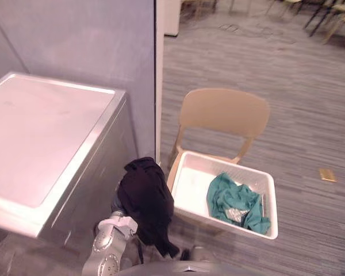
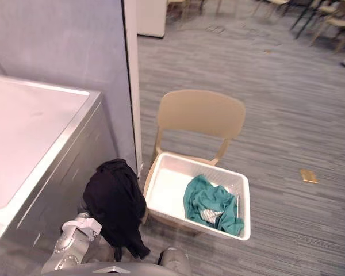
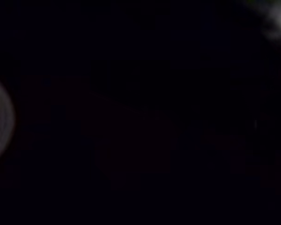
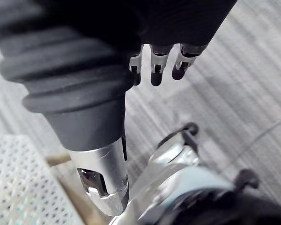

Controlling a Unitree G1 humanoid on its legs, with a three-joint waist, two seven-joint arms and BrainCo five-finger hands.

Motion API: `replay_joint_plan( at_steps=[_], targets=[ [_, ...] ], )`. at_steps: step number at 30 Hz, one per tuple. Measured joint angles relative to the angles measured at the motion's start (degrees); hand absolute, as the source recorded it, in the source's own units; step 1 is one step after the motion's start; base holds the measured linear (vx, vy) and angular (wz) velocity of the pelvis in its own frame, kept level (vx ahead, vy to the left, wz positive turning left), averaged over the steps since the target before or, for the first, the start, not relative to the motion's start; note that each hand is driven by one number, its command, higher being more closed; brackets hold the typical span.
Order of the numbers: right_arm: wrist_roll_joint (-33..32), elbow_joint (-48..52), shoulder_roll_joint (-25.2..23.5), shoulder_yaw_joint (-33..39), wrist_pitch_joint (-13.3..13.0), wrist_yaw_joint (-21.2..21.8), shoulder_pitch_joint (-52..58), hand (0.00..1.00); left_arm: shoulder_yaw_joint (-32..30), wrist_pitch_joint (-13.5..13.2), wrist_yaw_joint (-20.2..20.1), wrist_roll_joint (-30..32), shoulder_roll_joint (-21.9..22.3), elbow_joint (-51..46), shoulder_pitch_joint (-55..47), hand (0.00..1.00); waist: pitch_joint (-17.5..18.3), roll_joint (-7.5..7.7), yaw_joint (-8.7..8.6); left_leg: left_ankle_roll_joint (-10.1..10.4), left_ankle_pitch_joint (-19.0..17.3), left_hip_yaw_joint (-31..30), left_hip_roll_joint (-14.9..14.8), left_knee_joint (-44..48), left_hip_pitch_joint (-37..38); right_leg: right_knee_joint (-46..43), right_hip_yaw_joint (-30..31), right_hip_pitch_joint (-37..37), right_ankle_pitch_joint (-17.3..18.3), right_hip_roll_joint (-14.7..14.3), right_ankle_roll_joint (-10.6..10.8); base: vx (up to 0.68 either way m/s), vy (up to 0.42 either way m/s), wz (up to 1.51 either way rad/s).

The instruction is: Pick up the laundry basket with both hands and put the clothes into the washing machine.

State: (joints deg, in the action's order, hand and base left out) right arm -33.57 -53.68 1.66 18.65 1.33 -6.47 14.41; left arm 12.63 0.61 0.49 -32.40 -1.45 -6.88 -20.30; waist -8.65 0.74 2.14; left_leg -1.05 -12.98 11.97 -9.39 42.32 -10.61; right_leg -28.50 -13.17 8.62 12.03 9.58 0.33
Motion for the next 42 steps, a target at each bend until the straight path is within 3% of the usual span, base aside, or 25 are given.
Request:
replay_joint_plan(
  at_steps=[3, 5, 6, 7, 8, 9, 10, 13, 14, 15, 16, 17, 19, 21, 23, 25, 26, 28, 29, 30, 31, 37, 40, 41, 42],
  targets=[
    [-0.17, 1.29, 0.43, -0.02, -0.31, 0.02, 0.11, 0.00, 0.87, 0.18, -0.21, 0.04, 1.66, -1.69, 0.34, 1.00, 0.50, -1.10, -0.57, 0.36, -0.92, 0.49, -6.83, 8.81, 7.12, 0.20, -2.33, -2.05, -0.39, 0.43, -0.39, -0.13, 0.036, 0.46],
    [-0.28, 1.40, 0.14, 1.14, -0.22, -0.03, 0.28, 0.00, 1.30, 0.25, -0.21, 0.07, 3.76, -1.64, 2.08, 1.00, 1.88, -1.50, -0.96, 0.83, -0.36, 0.60, -12.74, 7.79, 12.31, 0.96, -4.37, -0.14, -2.28, 1.53, 0.31, -0.23, 0.211, 0.58],
    [-0.23, 1.37, -0.03, 2.16, -0.12, -0.08, 0.38, 0.00, 1.56, 0.25, -0.22, 0.13, 3.88, -1.52, 2.29, 1.00, 2.62, -1.76, -1.13, 1.18, 0.16, 0.63, -13.93, 6.38, 12.91, 1.76, -4.72, 0.77, -3.09, 1.60, 0.46, -0.24, 0.318, 0.51],
    [-0.19, 1.05, -0.45, 3.94, 0.07, -0.27, 0.32, 0.00, 1.63, 0.30, -0.27, 0.50, 3.75, -1.13, 2.59, 1.00, 4.50, -2.06, -1.44, 0.14, 5.00, 0.70, -14.38, 0.49, 14.08, 3.17, -4.77, 3.35, -4.86, 2.20, 1.72, -0.19, 0.332, 0.43],
    [-0.15, -0.14, -0.54, 6.42, 0.18, -0.44, -0.75, 0.00, 1.53, 0.29, -0.25, 1.05, 3.69, 0.42, 3.65, 1.00, 5.99, -2.62, -2.04, 3.18, 6.18, 0.13, -11.85, -8.05, 15.39, 5.62, -4.58, 5.30, -8.20, 2.28, 3.14, -0.18, 0.323, 0.38],
    [-0.23, -1.93, -1.06, 7.73, 0.18, -0.49, -2.00, 0.00, 0.81, 0.30, -0.05, 1.27, 3.11, 1.48, 3.92, 1.00, 6.00, -2.41, -2.28, 4.28, 5.47, 0.05, -10.67, -11.21, 15.68, 6.86, -2.96, 5.81, -9.20, 1.96, 3.85, -0.13, 0.218, 0.49],
    [-0.10, -4.73, -1.73, 8.66, 0.71, -0.43, -3.13, 0.00, -0.25, 0.29, 0.33, 1.29, 1.47, 3.25, 4.51, 1.00, 6.17, -0.57, -3.30, 5.35, 4.85, -1.09, -9.12, -15.06, 15.86, 8.66, -1.51, 5.09, -10.66, 0.33, 3.59, -0.05, 0.106, 0.53],
    [-0.10, -8.42, -1.12, 9.75, 0.83, -0.47, -4.13, 0.00, -0.17, 0.35, 0.35, 1.32, 0.18, 5.45, 5.33, 1.00, 5.81, -1.21, -3.06, 13.55, -1.48, -1.09, -11.40, -19.68, 17.51, 16.82, -3.87, 1.20, -16.74, -2.02, 4.56, -0.05, 0.201, 0.41],
    [-0.12, -8.81, -1.10, 9.74, 0.64, -0.57, -4.57, 0.00, -0.15, 0.35, 0.35, 1.32, -0.60, 5.83, 5.62, 1.00, 5.39, -1.93, -2.94, 14.59, -3.67, -1.07, -11.76, -20.45, 16.90, 18.56, -4.96, 1.10, -18.69, -2.22, 4.65, -0.11, 0.251, 0.35],
    [-0.11, -9.11, -1.03, 9.68, 0.50, -0.55, -4.78, 0.00, -0.15, 0.35, 0.35, 1.32, -1.10, 6.10, 5.88, 1.00, 5.60, -0.90, -2.99, 14.62, -4.39, -1.09, -11.72, -20.71, 16.46, 19.65, -5.26, 0.77, -19.84, -2.13, 4.67, -0.15, 0.206, 0.38],
    [-0.31, -9.72, -1.18, 9.68, 0.28, -0.61, -5.00, 0.00, -0.19, 0.35, 0.34, 1.33, -1.84, 6.56, 6.10, 1.00, 4.95, -1.19, -2.70, 14.69, -5.34, -1.08, -11.45, -20.83, 15.62, 21.26, -6.00, 0.33, -21.74, -1.81, 4.66, -0.18, 0.169, 0.45],
    [-0.92, -10.38, -1.32, 9.67, 0.15, -1.39, -5.59, 0.00, -0.57, 0.32, 0.35, 1.33, -3.10, 6.71, 6.06, 1.00, 4.64, 0.66, -1.90, 14.62, -6.69, -1.04, -10.54, -21.11, 14.67, 23.42, -6.47, -0.27, -24.21, -0.90, 4.93, -0.24, 0.187, 0.44],
    [-1.04, -10.34, -2.05, 9.58, 0.09, -1.73, -5.39, 0.00, -1.51, 0.31, 0.47, 1.33, -4.49, 6.81, 5.69, 1.00, 3.60, 1.88, -0.78, 14.06, -7.33, -1.17, -8.94, -20.26, 13.09, 25.27, -6.60, -0.58, -25.38, 0.63, 5.54, -0.25, 0.118, 0.32],
    [-1.05, -10.08, -2.38, 9.48, 0.21, -2.31, -4.88, 0.00, -3.25, 0.28, 0.82, 1.65, -4.96, 6.88, 4.71, 1.00, 3.17, 2.70, 0.57, 13.08, -9.38, -2.58, -8.75, -16.43, 9.91, 26.19, -6.71, -0.63, -23.43, 0.96, 5.88, -0.21, 0.030, 0.28],
    [-1.01, -8.53, -2.07, 9.54, 0.23, -2.46, -4.21, 0.00, -4.25, 0.26, 1.20, 2.19, -4.68, 6.78, 3.73, 1.00, 2.80, 1.18, 1.32, 12.09, -8.98, -4.63, -10.51, -16.35, 8.32, 24.40, -6.12, -0.55, -16.76, -0.72, 7.41, -0.14, -0.034, 0.37],
    [-0.98, -7.57, -2.48, 9.55, 0.23, -2.56, -3.91, 0.00, -5.84, 0.17, 1.55, 2.67, -4.46, 6.76, 3.63, 1.00, 2.51, 1.14, 0.71, 13.31, -8.30, -7.11, -11.23, -16.61, 6.55, 11.93, -1.61, 0.35, -13.38, -2.98, 6.07, -0.11, -0.091, 0.82],
    [-0.91, -7.11, -3.03, 9.66, 0.21, -2.52, -3.59, 0.00, -6.51, 0.09, 1.96, 2.91, -3.88, 6.84, 3.60, 1.00, 2.73, 1.25, 1.23, 14.02, -7.90, -9.04, -11.07, -16.36, 5.54, 13.56, -1.94, -1.67, -9.30, -3.91, 7.63, -0.08, -0.078, 0.84],
    [-0.84, -4.79, -3.32, 9.47, 0.14, -2.41, -3.47, 0.00, -6.43, 0.11, 2.06, 3.48, -3.55, 6.63, 3.13, 1.00, 3.90, 1.60, 1.86, 12.73, -6.89, -10.78, -10.85, -17.71, 3.75, 18.87, -2.49, -3.10, -10.12, -4.87, 11.05, 0.02, -0.036, 0.49],
    [-0.89, -2.82, -3.30, 9.49, 0.07, -2.31, -4.04, 0.00, -6.31, 0.20, 2.06, 4.07, -2.24, 6.57, 3.37, 1.00, 4.38, 0.70, 2.39, 11.32, -5.58, -11.50, -11.05, -18.82, 2.17, 18.67, 0.19, -2.32, -9.26, -6.74, 12.10, 0.06, -0.033, 0.42],
    [-0.87, -2.11, -3.56, 9.44, 0.08, -2.28, -4.48, 0.00, -6.53, 0.09, 2.03, 4.15, -1.75, 6.35, 3.46, 1.00, 4.03, 1.02, 2.49, 12.20, -4.72, -11.96, -10.30, -19.09, 1.60, 16.93, 3.65, -1.86, -8.62, -7.39, 11.63, 0.09, -0.054, 0.38],
    [-0.84, -1.32, -3.90, 9.56, 0.12, -2.25, -4.42, 0.00, -6.64, 0.21, 2.29, 4.89, -0.92, 8.16, 4.35, 1.00, 4.21, 1.70, 2.64, 13.25, -3.96, -12.29, -9.15, -19.44, 1.50, 17.35, 5.24, -2.13, -8.73, -7.19, 9.23, 0.12, -0.003, 0.31],
    [-0.90, -1.29, -5.54, 11.43, -0.40, -2.32, -6.42, 0.00, -6.72, 0.28, 2.96, 5.74, -0.78, 10.55, 6.44, 1.00, 6.14, 3.95, 2.44, 13.34, -0.82, -14.37, -7.30, -22.60, 1.16, 19.54, 11.75, -3.14, -8.85, -6.91, 8.86, 0.14, 0.039, 0.31],
    [-0.90, -1.22, -5.37, 11.24, -0.48, -2.37, -6.65, 0.00, -6.17, 0.28, 2.98, 5.71, -0.64, 10.96, 5.94, 1.00, 6.02, 3.56, 2.34, 12.84, 0.32, -12.70, -7.40, -25.30, 5.83, 18.94, 13.22, -6.01, -8.93, -6.90, 8.73, 0.05, -0.010, -0.03],
    [-0.91, -1.23, -5.20, 10.94, -0.57, -2.32, -6.68, 0.00, -5.24, 0.25, 2.91, 5.70, -0.32, 10.95, 5.92, 1.00, 5.80, 1.80, 2.19, 12.81, 0.29, -11.86, -7.41, -24.59, 6.33, 18.23, 13.81, -6.51, -8.83, -6.85, 8.56, -0.02, 0.007, 0.04],
    [-0.91, -1.20, -4.99, 10.82, -0.85, -2.25, -6.70, 0.00, -4.91, 0.25, 2.86, 5.70, 0.03, 10.89, 5.75, 1.00, 5.97, 2.04, 2.08, 12.67, 0.17, -11.80, -7.36, -22.80, 5.65, 17.29, 13.95, -6.55, -8.40, -6.79, 7.81, -0.06, 0.022, 0.12]
  ],
)
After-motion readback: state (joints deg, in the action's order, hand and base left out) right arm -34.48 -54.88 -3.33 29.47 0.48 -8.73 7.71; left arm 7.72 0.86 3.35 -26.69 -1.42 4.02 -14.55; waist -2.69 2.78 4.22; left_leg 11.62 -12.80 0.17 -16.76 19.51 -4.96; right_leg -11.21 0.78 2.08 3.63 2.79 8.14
